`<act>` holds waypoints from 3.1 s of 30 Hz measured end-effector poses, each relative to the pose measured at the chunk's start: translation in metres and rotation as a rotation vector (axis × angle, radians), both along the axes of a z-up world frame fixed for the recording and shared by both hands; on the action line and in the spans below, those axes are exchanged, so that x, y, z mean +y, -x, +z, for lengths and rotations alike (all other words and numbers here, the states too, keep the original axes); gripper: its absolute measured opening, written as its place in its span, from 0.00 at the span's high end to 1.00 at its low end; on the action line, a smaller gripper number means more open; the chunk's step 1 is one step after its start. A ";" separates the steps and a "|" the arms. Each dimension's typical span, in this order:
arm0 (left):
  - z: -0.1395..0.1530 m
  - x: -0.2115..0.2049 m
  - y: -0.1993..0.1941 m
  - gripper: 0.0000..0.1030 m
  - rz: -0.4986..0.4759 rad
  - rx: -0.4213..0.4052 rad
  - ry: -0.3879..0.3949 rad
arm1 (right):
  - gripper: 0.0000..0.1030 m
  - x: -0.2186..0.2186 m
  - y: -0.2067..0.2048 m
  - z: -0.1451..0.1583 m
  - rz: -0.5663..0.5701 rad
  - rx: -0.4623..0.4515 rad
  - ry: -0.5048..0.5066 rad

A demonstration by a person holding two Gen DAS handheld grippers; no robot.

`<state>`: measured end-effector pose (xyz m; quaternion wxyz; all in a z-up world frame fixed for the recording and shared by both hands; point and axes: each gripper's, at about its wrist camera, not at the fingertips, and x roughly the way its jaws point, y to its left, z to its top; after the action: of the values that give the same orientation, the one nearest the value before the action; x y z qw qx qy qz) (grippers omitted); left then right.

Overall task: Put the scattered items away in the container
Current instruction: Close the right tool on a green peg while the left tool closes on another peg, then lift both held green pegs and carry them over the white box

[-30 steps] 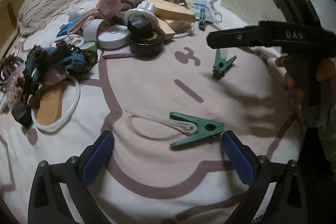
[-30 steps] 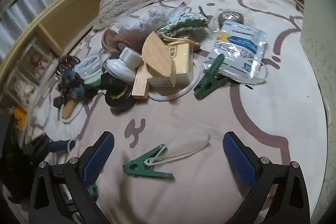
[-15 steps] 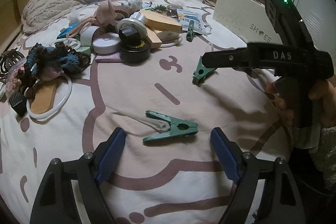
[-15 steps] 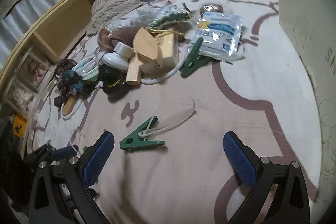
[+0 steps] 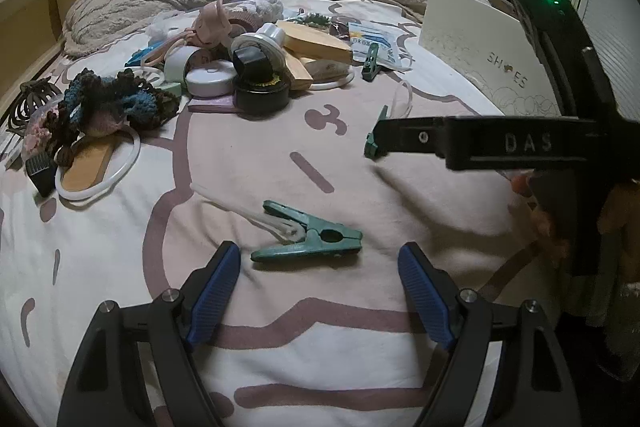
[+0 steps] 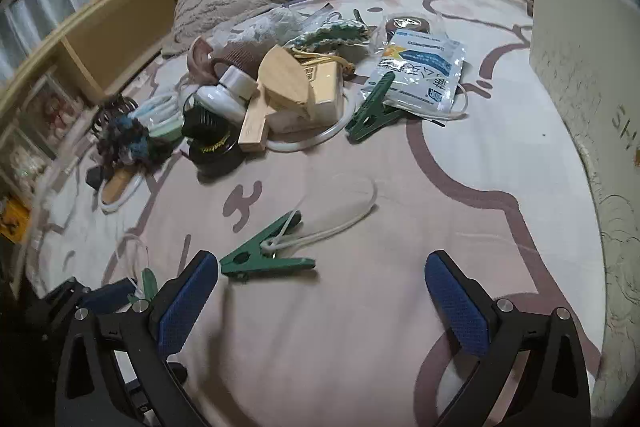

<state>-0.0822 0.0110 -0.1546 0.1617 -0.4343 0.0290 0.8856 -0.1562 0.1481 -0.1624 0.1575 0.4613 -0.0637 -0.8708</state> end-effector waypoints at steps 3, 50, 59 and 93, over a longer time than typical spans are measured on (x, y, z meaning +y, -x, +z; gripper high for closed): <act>-0.001 -0.001 -0.002 0.21 0.010 0.008 -0.016 | 0.11 -0.002 -0.004 0.002 0.012 0.018 -0.019; 0.005 -0.006 -0.003 0.48 0.065 0.092 -0.007 | 0.47 -0.015 -0.003 0.007 0.025 0.049 -0.112; 0.020 -0.008 -0.003 0.48 0.081 0.149 -0.026 | 0.47 0.000 -0.010 0.033 -0.004 0.116 -0.024; 0.161 0.068 0.047 0.48 -0.017 0.430 -0.130 | 0.47 0.103 -0.010 0.190 -0.264 0.521 0.059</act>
<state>-0.1293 0.0794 0.0068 0.1868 -0.2241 0.0094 0.9565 -0.1462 0.2507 0.0276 0.0671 0.2053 -0.1058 -0.9707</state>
